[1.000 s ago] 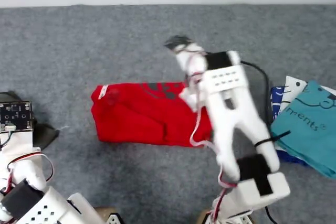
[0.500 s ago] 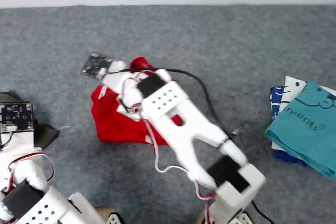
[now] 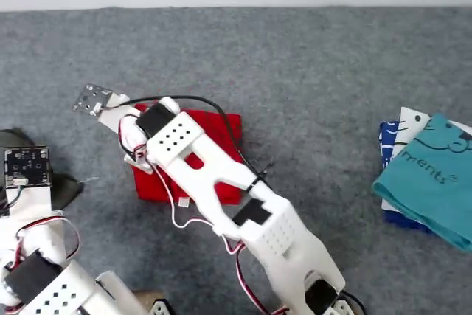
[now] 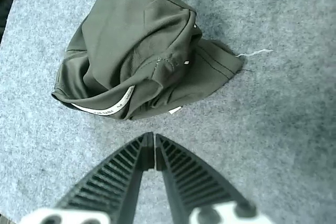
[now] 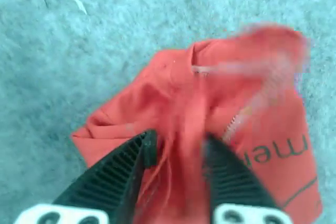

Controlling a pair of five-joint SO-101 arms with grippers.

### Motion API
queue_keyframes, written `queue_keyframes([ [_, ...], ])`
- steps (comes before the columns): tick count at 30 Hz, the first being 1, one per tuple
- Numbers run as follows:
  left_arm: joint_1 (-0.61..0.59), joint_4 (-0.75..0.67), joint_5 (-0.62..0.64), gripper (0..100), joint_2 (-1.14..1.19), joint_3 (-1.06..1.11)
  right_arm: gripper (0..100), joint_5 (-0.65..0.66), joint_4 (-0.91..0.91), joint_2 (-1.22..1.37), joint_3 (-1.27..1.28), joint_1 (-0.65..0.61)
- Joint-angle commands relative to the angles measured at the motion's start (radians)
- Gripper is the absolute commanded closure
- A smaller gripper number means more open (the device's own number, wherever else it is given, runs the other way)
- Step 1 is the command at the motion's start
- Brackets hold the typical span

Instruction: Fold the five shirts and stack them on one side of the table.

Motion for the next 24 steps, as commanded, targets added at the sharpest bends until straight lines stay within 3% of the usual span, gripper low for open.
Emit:
queue_keyframes([
  [1,-0.002,-0.021,-0.005,98,0.000,-0.004,67.3,-0.048,0.120,0.018,-0.259,-0.008],
  [4,0.000,-0.021,-0.005,98,0.000,-0.007,74.7,-0.012,0.228,0.042,-0.397,0.016],
  [9,0.000,-0.021,-0.005,98,0.000,-0.004,98.8,0.078,0.358,0.085,-0.466,0.097],
  [18,-0.008,-0.018,-0.003,98,0.000,-0.008,98.9,0.083,0.354,0.101,-0.292,0.255],
  [21,-0.008,-0.015,-0.003,98,0.000,-0.010,98.9,0.084,0.344,0.110,-0.226,0.220],
  [24,-0.006,-0.021,-0.003,98,0.000,-0.010,98.9,0.081,0.341,0.145,-0.212,0.108],
])
